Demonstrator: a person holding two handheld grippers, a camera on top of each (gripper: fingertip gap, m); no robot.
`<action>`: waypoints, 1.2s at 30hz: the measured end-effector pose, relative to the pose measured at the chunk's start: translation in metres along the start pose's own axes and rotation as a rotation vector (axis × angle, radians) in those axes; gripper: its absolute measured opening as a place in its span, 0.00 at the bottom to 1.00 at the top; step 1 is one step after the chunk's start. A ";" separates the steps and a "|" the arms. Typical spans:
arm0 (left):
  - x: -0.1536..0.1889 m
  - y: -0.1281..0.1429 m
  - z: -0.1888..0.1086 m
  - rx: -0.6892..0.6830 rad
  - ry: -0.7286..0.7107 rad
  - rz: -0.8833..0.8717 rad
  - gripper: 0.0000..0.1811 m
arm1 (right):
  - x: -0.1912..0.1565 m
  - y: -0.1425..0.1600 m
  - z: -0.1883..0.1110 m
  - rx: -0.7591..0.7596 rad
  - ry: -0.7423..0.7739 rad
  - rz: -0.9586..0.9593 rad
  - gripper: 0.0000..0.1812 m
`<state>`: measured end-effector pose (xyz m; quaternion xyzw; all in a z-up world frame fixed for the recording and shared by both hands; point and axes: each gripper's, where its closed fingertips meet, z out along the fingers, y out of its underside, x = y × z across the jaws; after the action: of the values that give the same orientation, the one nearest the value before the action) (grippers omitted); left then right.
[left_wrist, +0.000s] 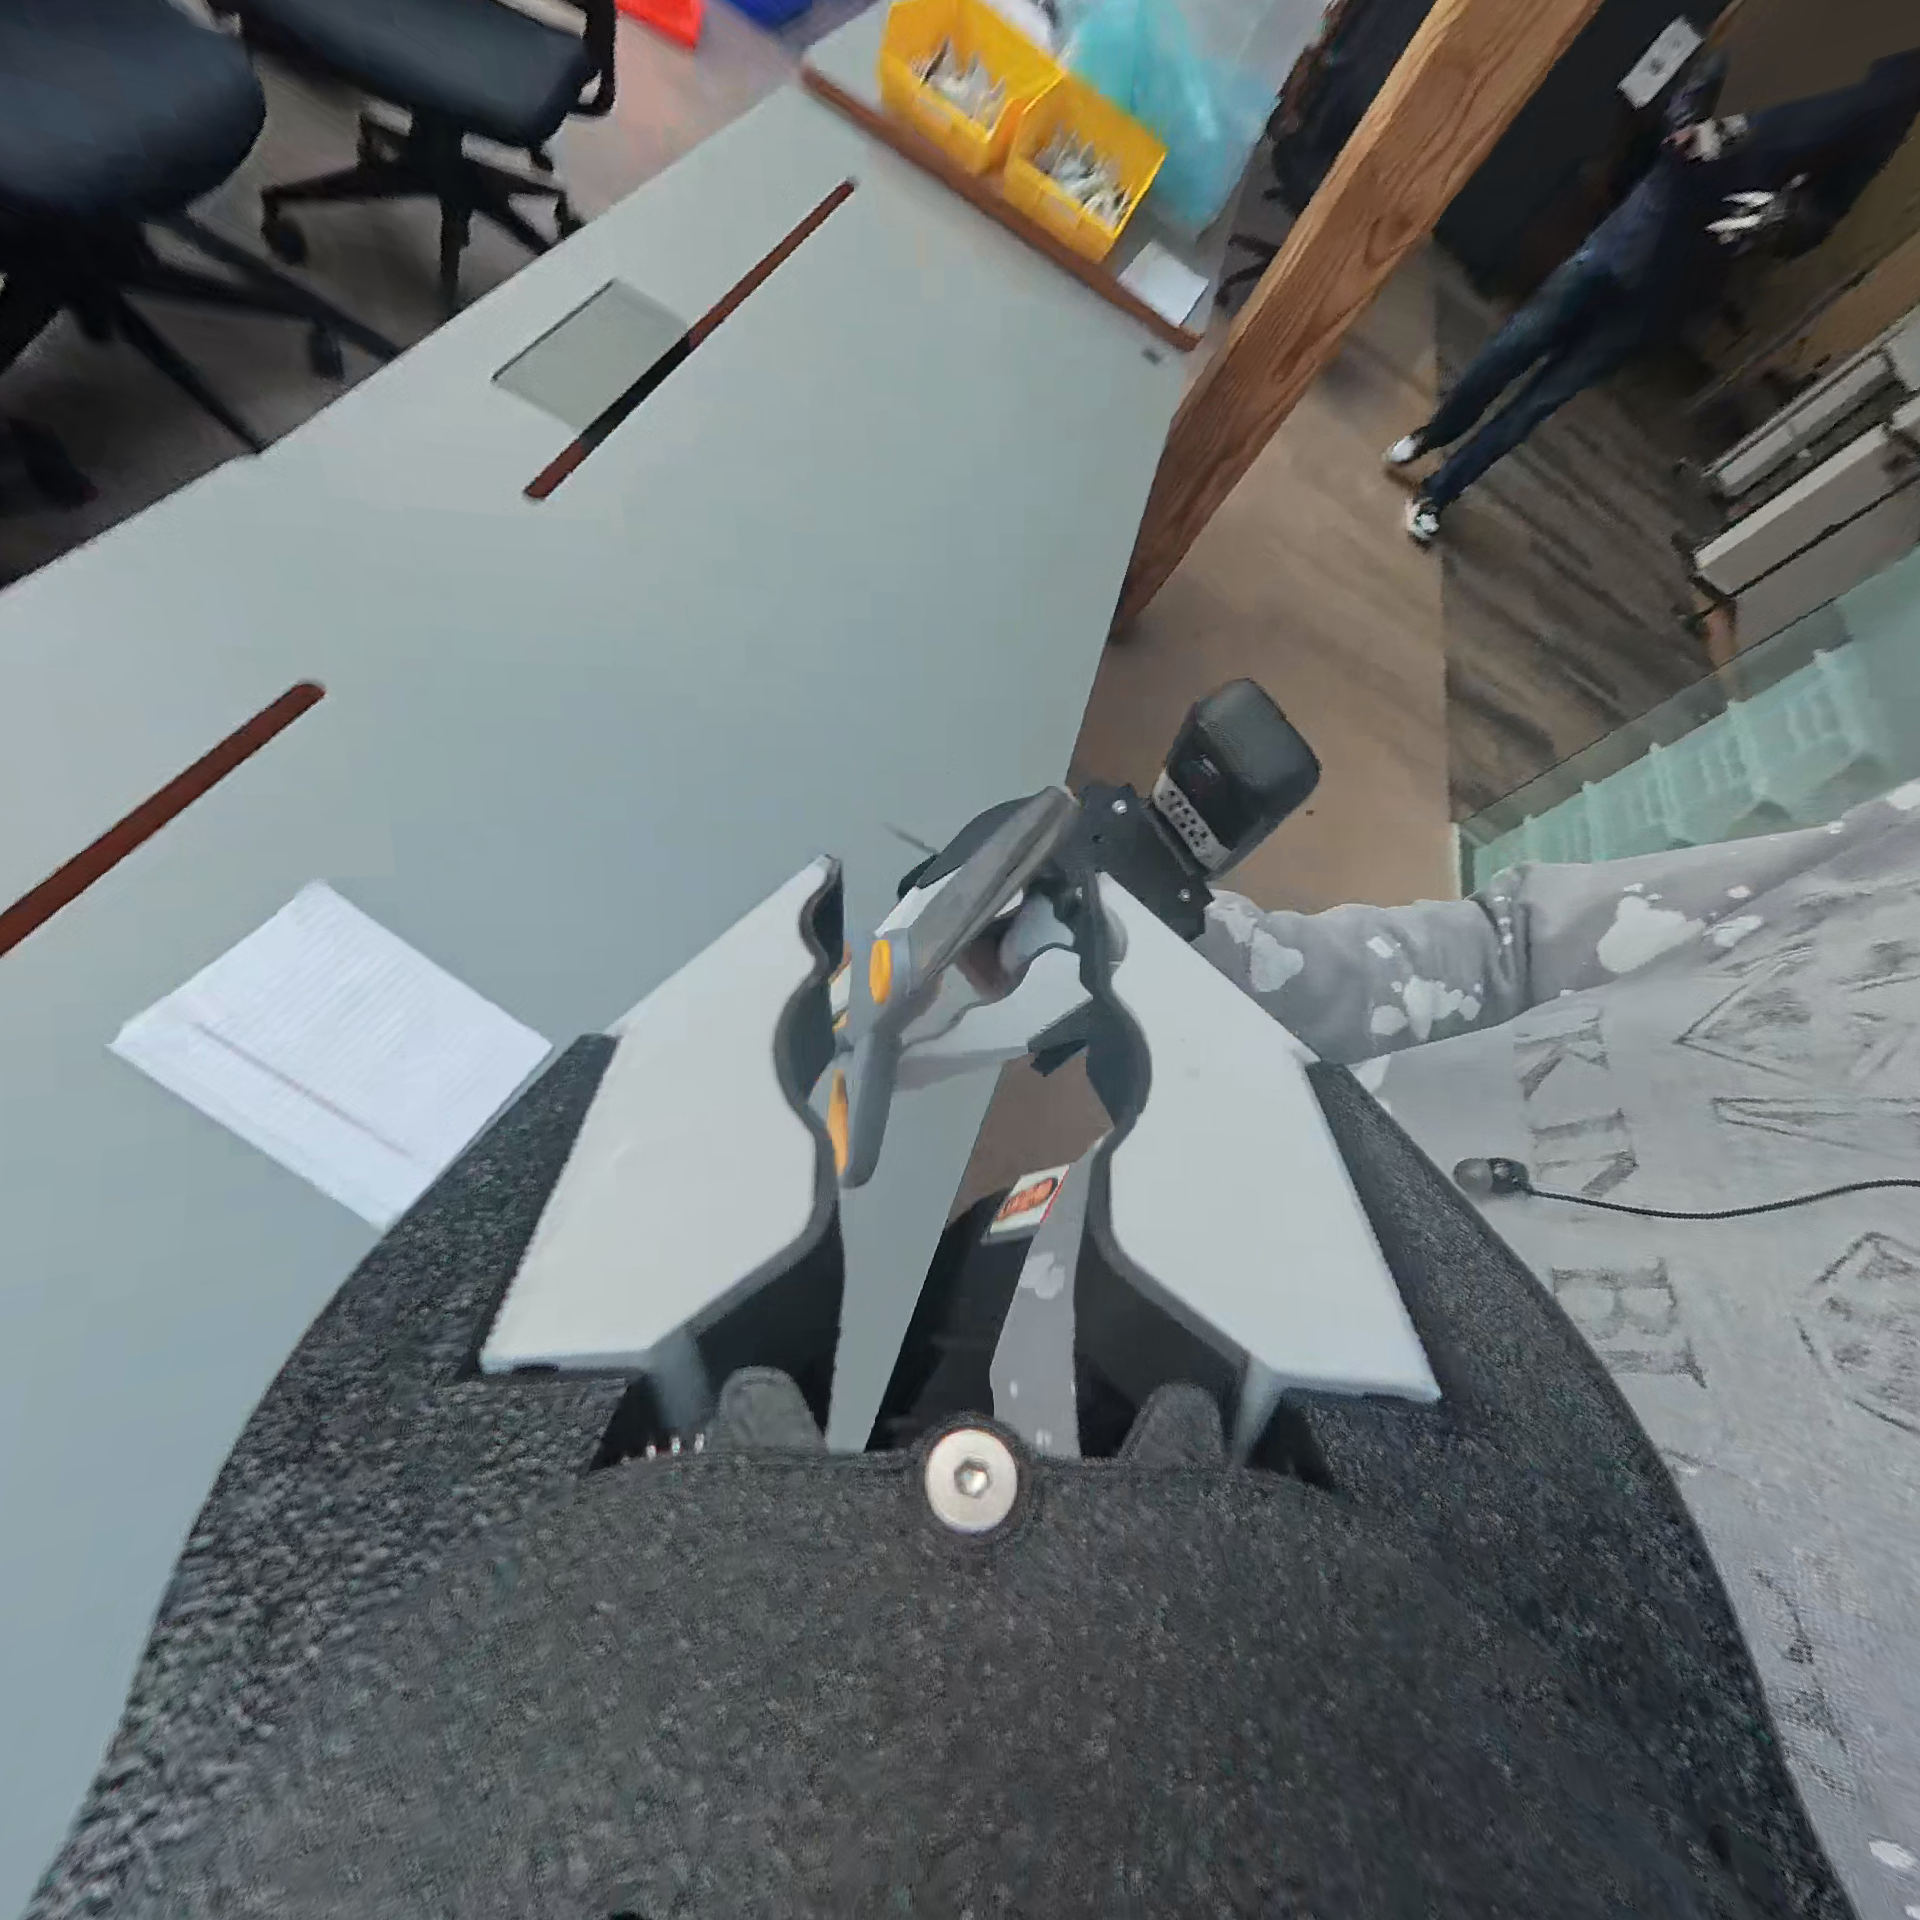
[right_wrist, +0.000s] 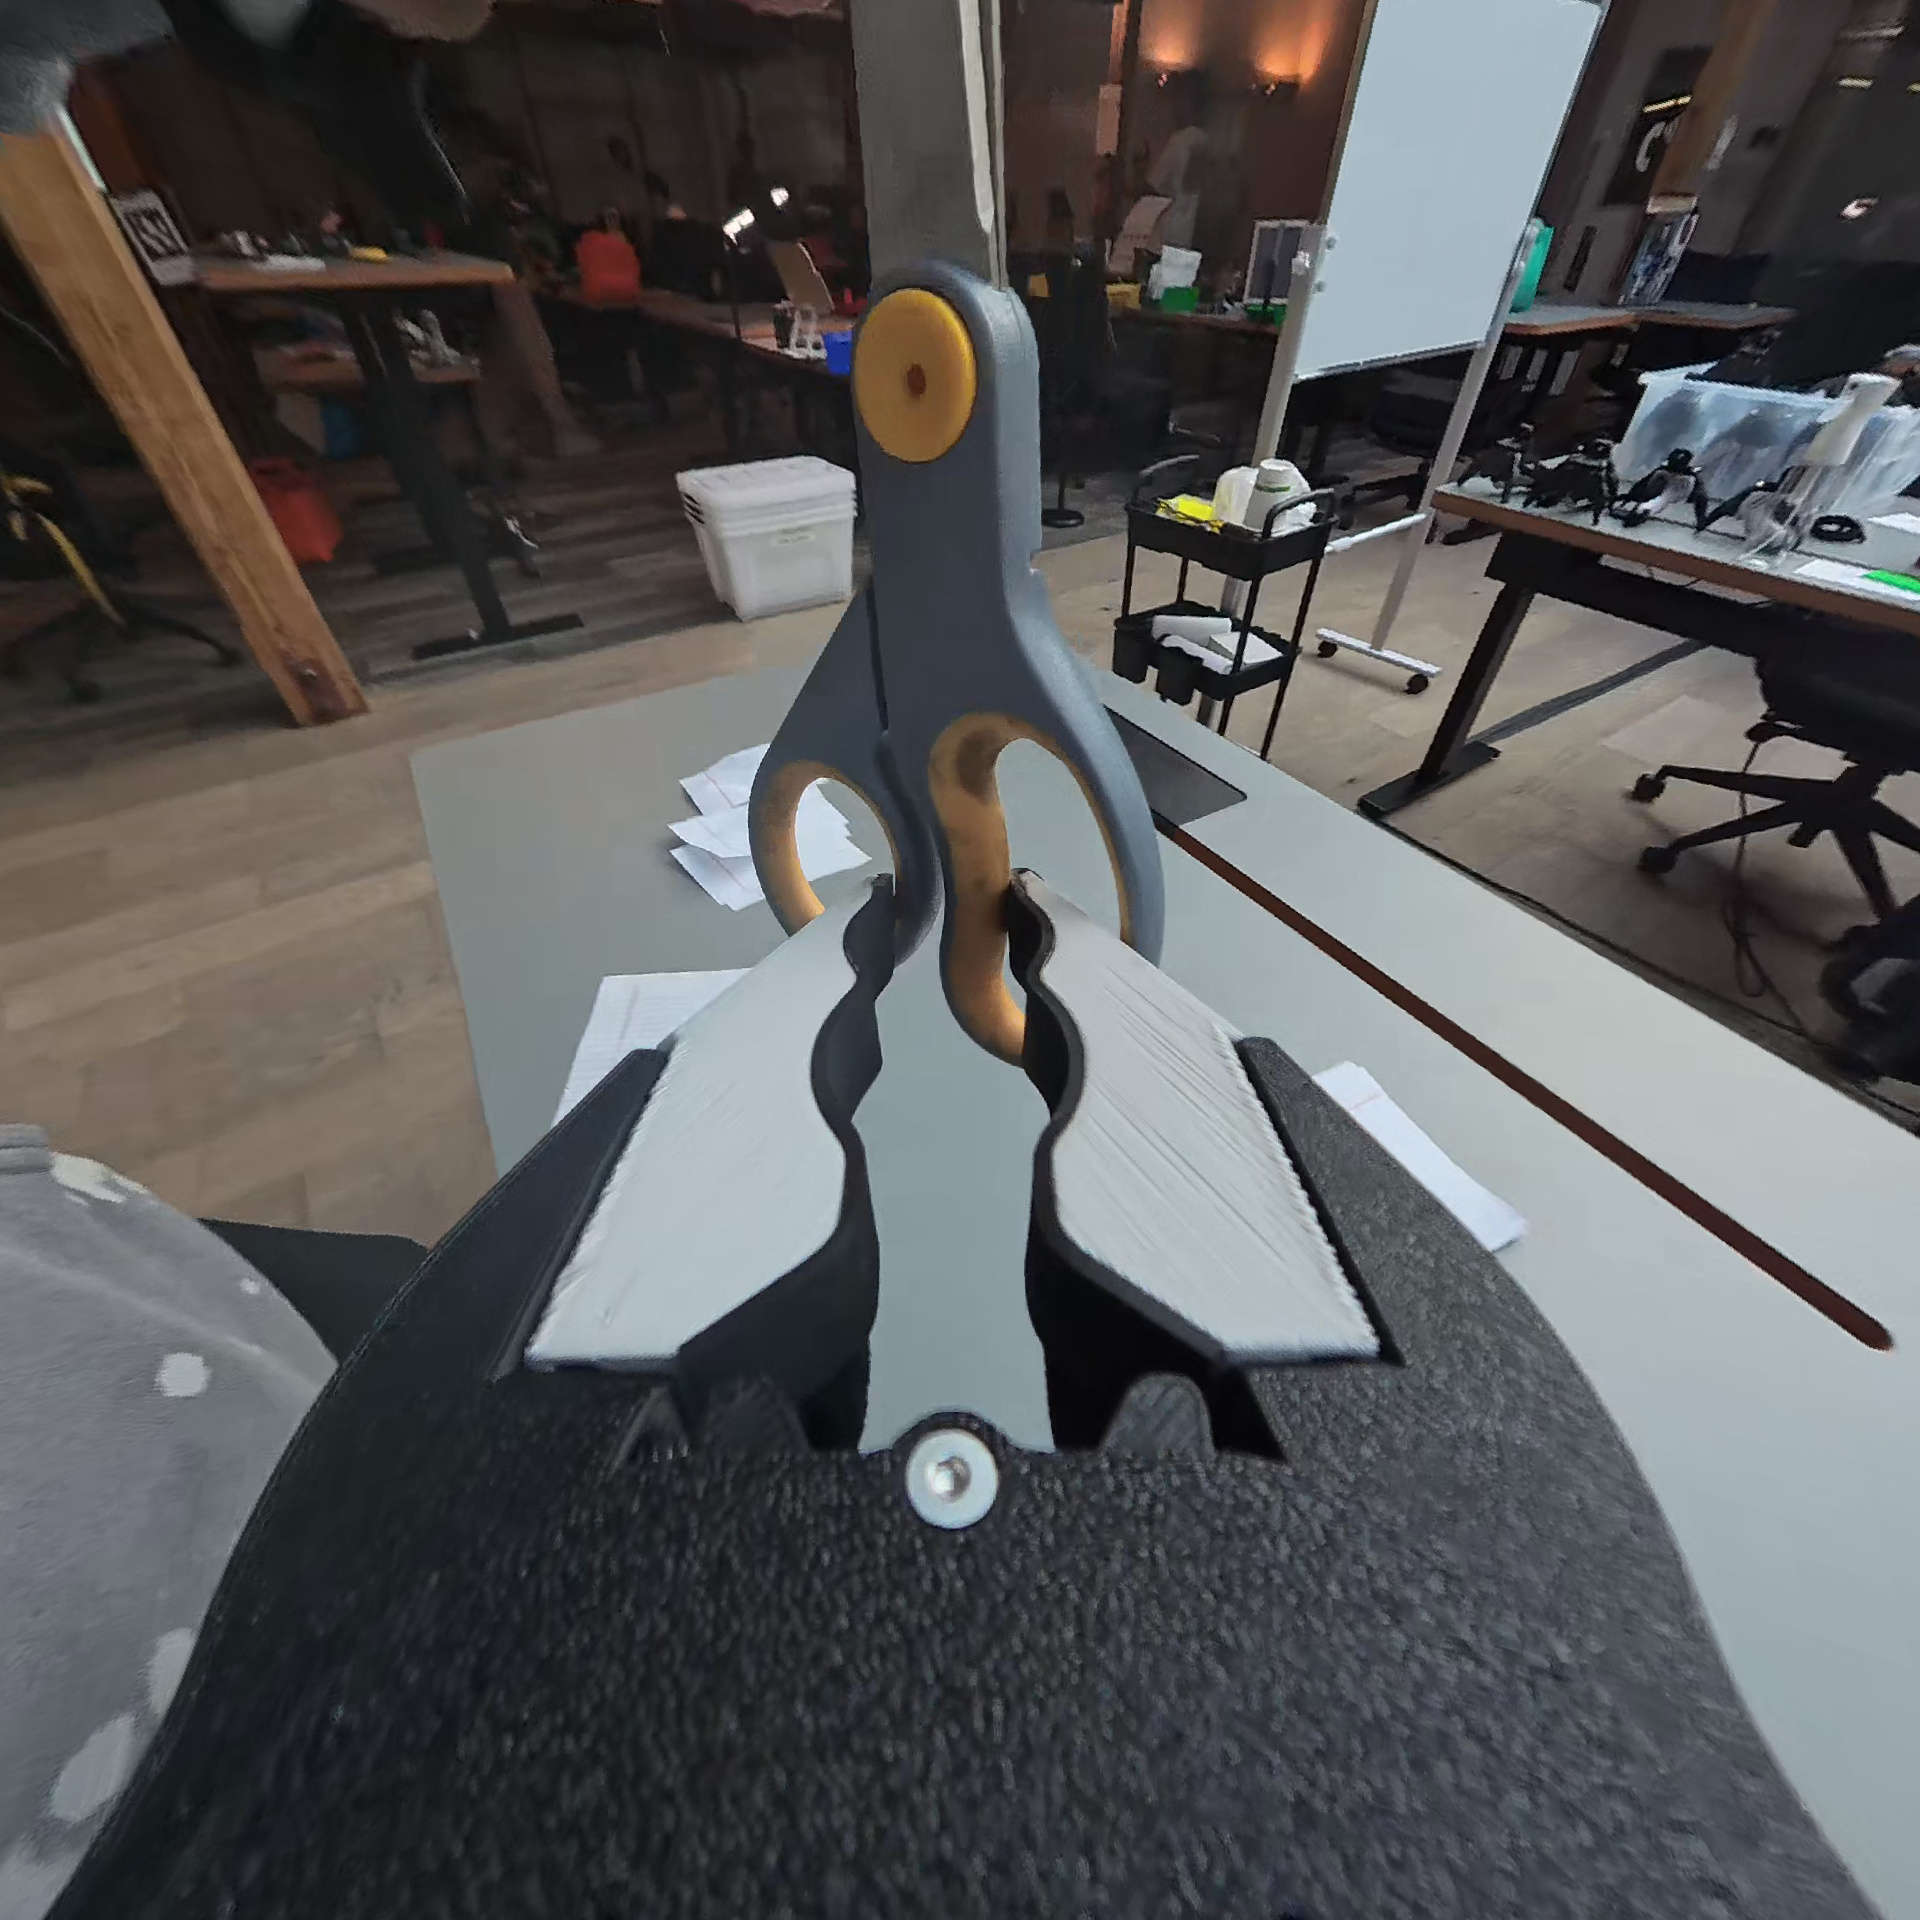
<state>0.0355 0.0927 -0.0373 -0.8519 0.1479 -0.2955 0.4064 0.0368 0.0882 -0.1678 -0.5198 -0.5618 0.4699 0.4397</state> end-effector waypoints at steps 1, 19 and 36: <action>0.010 -0.009 -0.001 0.047 0.041 0.037 0.27 | 0.003 -0.004 -0.008 0.010 -0.011 0.032 0.11; 0.120 -0.004 0.103 0.083 0.659 0.291 0.09 | -0.041 -0.047 -0.114 0.065 -0.406 0.286 0.12; 0.097 -0.025 0.074 0.440 0.463 0.185 0.09 | -0.030 -0.062 -0.059 0.028 -0.118 0.163 0.12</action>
<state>0.1572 0.1050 -0.0174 -0.6369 0.2458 -0.4678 0.5614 0.0868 0.0614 -0.0967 -0.5290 -0.5359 0.5418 0.3734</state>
